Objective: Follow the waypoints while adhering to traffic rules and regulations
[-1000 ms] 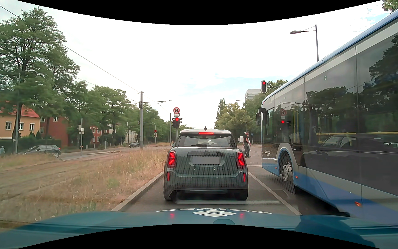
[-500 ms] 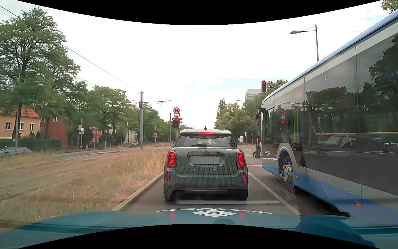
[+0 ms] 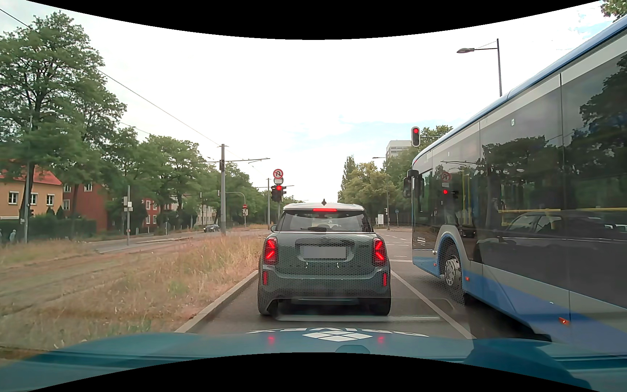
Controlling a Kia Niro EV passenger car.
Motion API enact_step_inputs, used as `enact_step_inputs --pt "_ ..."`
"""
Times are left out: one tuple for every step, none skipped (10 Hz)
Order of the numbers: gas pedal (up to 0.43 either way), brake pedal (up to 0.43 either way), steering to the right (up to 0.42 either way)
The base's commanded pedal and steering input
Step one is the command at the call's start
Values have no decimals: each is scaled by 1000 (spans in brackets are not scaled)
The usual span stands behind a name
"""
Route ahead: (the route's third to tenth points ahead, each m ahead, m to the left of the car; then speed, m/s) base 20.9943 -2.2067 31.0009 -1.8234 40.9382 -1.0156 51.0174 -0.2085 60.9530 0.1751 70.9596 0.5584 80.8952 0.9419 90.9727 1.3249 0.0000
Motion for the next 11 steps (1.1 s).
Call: enact_step_inputs --pt "0 220 -4" --pt "0 220 -3" --pt "0 220 -3" --pt "0 220 -3" --pt "0 220 -3" --pt "0 220 -3" --pt "0 226 -3" --pt "0 226 -2" --pt "0 220 -2" --pt "0 226 -3" --pt "0 220 -2"
